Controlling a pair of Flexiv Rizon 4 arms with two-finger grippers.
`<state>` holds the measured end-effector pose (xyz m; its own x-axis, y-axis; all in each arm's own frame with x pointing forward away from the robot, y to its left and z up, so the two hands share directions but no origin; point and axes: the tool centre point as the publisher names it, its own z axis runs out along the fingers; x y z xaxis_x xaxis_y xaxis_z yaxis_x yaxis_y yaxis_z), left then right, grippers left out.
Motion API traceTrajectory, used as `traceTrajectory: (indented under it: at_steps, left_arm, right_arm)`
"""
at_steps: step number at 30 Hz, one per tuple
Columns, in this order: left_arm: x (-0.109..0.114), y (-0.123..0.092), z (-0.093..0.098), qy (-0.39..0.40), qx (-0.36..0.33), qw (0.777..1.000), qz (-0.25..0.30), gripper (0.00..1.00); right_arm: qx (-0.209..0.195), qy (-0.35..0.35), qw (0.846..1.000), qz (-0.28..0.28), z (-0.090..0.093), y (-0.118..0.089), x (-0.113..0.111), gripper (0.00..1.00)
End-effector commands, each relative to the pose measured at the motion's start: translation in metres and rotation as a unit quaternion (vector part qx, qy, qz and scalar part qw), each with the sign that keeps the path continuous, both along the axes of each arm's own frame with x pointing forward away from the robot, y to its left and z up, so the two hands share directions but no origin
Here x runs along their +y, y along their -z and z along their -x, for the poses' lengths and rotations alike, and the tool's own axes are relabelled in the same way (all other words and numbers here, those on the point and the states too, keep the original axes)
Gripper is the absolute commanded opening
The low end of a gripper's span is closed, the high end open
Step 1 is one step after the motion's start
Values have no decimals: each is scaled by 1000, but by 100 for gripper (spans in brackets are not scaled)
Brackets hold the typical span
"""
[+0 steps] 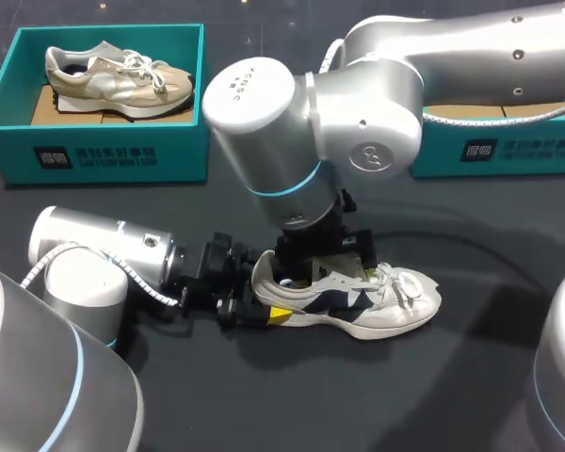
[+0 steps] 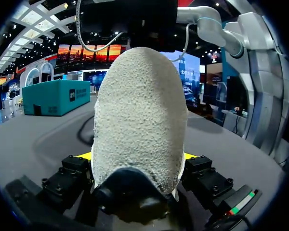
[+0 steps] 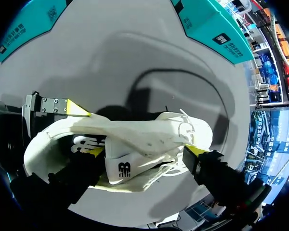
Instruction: Take the shoe out of the shoebox, open the shoe tongue, remove and reinsert the insole, then place the shoe into the shoebox
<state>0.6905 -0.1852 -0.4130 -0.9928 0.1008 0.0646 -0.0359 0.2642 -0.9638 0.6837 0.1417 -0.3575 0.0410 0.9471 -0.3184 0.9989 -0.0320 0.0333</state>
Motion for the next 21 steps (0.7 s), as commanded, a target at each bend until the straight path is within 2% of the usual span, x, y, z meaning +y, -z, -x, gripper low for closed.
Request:
traceTrajectory:
  at_steps: [1, 21]
  left_arm:
    - [0, 1, 0, 1, 0, 1000, -2, 0]
    - [0, 1, 0, 1, 0, 1000, -2, 0]
  right_arm:
    - [-28, 55, 998, 19, 6, 4, 1, 100]
    - [-44, 75, 996, 26, 6, -21, -22, 100]
